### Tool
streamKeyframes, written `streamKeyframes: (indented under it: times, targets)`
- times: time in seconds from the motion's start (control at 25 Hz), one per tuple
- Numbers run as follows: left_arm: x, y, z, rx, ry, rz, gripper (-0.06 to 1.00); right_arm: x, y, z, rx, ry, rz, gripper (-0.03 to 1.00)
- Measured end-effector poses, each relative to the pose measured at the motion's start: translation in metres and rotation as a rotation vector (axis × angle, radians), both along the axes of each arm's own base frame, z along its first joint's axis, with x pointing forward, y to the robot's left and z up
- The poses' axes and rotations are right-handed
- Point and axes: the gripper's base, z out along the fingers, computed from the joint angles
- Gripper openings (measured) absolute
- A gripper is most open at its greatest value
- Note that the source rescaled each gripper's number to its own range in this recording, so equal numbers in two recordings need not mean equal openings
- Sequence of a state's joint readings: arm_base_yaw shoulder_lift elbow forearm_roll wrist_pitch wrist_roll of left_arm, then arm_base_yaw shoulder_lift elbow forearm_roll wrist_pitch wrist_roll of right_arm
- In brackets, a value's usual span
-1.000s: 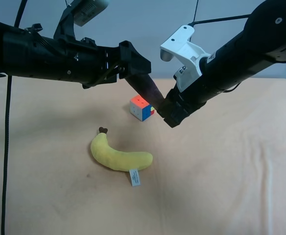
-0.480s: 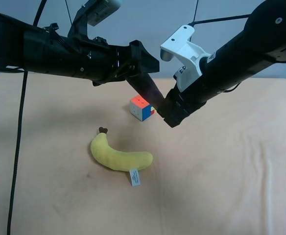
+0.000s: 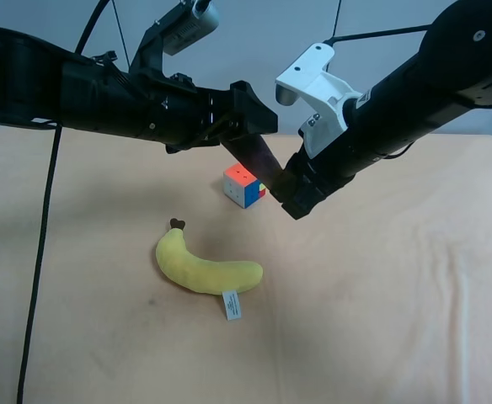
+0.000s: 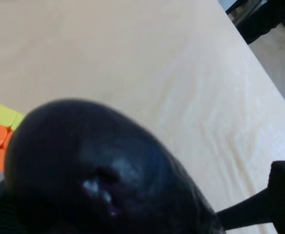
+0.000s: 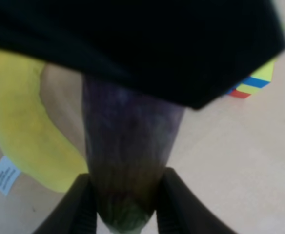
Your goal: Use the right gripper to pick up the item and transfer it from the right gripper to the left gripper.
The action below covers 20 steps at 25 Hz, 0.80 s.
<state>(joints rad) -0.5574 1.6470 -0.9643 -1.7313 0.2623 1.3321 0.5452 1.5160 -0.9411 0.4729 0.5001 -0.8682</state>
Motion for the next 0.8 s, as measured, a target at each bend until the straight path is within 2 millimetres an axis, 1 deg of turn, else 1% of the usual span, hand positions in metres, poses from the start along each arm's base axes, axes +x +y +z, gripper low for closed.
streamKeyframes:
  times: [0.04,0.08,0.12,0.2,0.28,0.32,0.8]
  targets:
    - [0.0004,-0.0003,0.0008,-0.001,-0.003,0.0,0.81,0.0,0.0,0.0,0.0,0.0,0.0,0.0]
    - [0.0007,-0.0004,0.0014,-0.002,-0.005,0.0,0.76,0.0,0.0,0.0,0.0,0.0,0.0,0.0]
    - [0.0007,-0.0004,0.0014,-0.002,-0.005,0.0,0.68,0.0,0.0,0.0,0.0,0.0,0.0,0.0]
    - [0.0008,-0.0003,0.0014,-0.001,-0.005,0.002,0.45,-0.0001,0.0,0.0,0.0,0.001,0.0,0.0]
    - [0.0013,0.0002,0.0012,0.0,-0.003,0.011,0.14,0.0,-0.0001,0.0,0.0,0.001,-0.001,0.0]
    - [0.0012,-0.0002,0.0018,-0.005,-0.002,0.008,0.12,0.0001,-0.0001,0.0,0.001,0.001,-0.002,0.0]
    - [0.0012,-0.0007,0.0024,-0.01,-0.002,0.005,0.12,0.0002,0.0002,-0.0002,0.005,0.003,-0.005,0.0]
